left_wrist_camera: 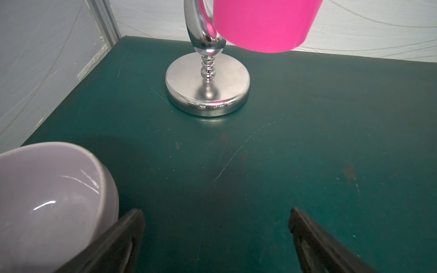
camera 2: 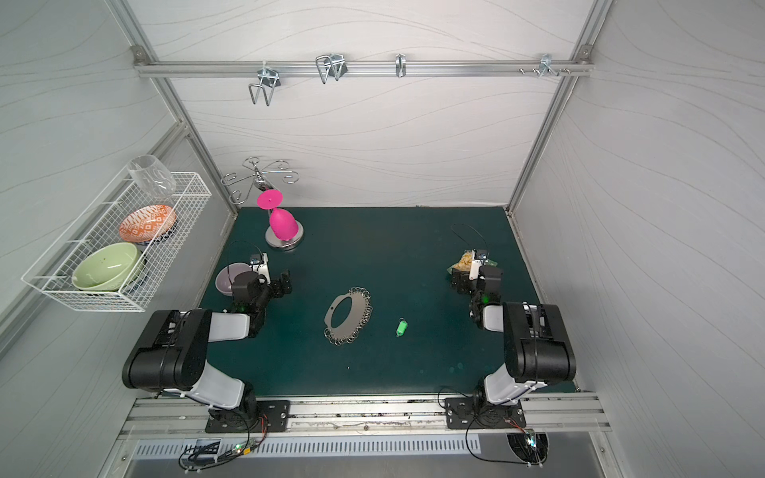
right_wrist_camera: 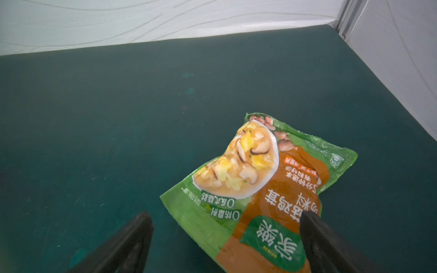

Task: Attach keys to a key ring
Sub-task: Pick up the keyring from the center of the board.

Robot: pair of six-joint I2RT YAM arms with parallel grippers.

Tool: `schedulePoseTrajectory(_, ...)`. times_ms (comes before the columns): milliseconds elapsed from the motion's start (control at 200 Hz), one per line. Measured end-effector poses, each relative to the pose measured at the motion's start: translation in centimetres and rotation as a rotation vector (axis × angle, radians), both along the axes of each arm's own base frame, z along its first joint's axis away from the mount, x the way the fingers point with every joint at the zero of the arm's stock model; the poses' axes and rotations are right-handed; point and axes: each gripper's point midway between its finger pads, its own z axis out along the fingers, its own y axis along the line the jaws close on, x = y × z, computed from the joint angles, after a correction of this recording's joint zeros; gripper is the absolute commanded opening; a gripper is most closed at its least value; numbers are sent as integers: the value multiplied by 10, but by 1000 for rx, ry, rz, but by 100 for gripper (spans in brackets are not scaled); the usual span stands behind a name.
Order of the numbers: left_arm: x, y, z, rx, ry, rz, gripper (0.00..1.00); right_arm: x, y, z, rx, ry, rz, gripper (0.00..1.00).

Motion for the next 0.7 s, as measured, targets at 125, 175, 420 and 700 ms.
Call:
schedulePoseTrajectory(125, 3, 18, 10, 10, 75, 124, 100, 25, -8, 32, 4, 90, -71, 99)
schedulePoseTrajectory(175, 7, 24, 26, 4, 75, 173, 100, 37, -9, 59, 26, 83, -92, 99)
schedulePoseTrajectory(420, -8, 28, 90, -199, 50, 320, 82, 7, -21, 124, 390, 123, -203, 99)
schedulePoseTrajectory(700, -60, -51, 81, -350, 247, 185, 72, -52, 10, 123, 595, 303, -203, 91)
